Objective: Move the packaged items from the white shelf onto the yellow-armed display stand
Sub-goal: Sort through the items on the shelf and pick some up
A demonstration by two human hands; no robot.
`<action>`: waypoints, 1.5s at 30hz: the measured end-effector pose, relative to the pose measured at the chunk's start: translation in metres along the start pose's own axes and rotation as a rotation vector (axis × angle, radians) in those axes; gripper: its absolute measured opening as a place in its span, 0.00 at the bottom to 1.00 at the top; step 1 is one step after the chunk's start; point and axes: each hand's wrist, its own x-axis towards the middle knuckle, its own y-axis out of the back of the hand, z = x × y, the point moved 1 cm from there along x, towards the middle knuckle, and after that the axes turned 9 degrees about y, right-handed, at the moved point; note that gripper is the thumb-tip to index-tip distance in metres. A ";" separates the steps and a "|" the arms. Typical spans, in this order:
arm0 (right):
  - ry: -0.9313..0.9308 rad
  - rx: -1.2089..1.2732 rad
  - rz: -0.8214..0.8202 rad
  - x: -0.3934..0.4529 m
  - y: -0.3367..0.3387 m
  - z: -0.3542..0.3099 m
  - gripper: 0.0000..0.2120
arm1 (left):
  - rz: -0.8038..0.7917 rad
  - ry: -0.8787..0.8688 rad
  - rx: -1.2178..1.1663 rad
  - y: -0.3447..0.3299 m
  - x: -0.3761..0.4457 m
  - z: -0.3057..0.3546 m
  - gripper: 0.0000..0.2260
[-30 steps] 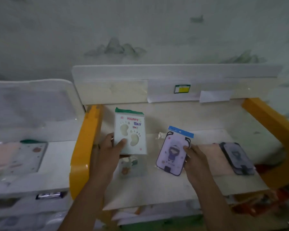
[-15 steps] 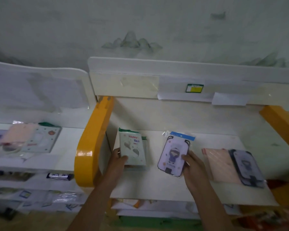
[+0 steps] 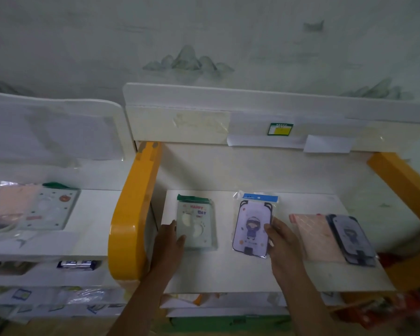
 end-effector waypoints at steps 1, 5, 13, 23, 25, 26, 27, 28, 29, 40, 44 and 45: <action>0.000 -0.022 0.012 0.001 0.000 0.000 0.11 | 0.020 -0.021 0.041 -0.001 0.000 -0.002 0.17; 0.011 -0.080 0.063 0.003 0.008 -0.004 0.11 | 0.050 -0.063 0.143 -0.004 -0.001 -0.007 0.21; 0.113 -0.109 0.216 0.003 0.047 -0.010 0.07 | 0.102 -0.358 0.197 -0.007 -0.007 0.045 0.17; 0.229 -0.321 0.312 0.039 0.150 -0.016 0.05 | 0.072 -0.713 0.261 -0.071 -0.041 0.148 0.19; 0.241 -0.368 0.306 0.047 0.174 -0.021 0.03 | 0.052 -0.711 0.260 -0.089 -0.045 0.168 0.19; 0.248 -0.380 0.318 0.050 0.185 -0.024 0.03 | 0.050 -0.713 0.256 -0.098 -0.048 0.176 0.19; 0.257 -0.384 0.335 0.052 0.196 -0.027 0.04 | 0.043 -0.712 0.250 -0.107 -0.050 0.185 0.19; 0.271 -0.401 0.348 0.055 0.207 -0.030 0.04 | 0.030 -0.713 0.240 -0.116 -0.052 0.192 0.20; 0.306 -0.446 0.347 0.057 0.218 -0.032 0.04 | 0.015 -0.715 0.230 -0.125 -0.054 0.200 0.21; 0.233 -0.603 0.376 0.101 0.276 -0.008 0.08 | -0.145 -0.574 -0.006 -0.188 -0.069 0.248 0.16; 0.166 -0.654 0.360 0.111 0.280 0.000 0.09 | -0.185 -0.511 -0.065 -0.193 -0.069 0.252 0.16; 0.143 -0.661 0.356 0.115 0.282 0.004 0.09 | -0.193 -0.500 -0.079 -0.194 -0.069 0.253 0.16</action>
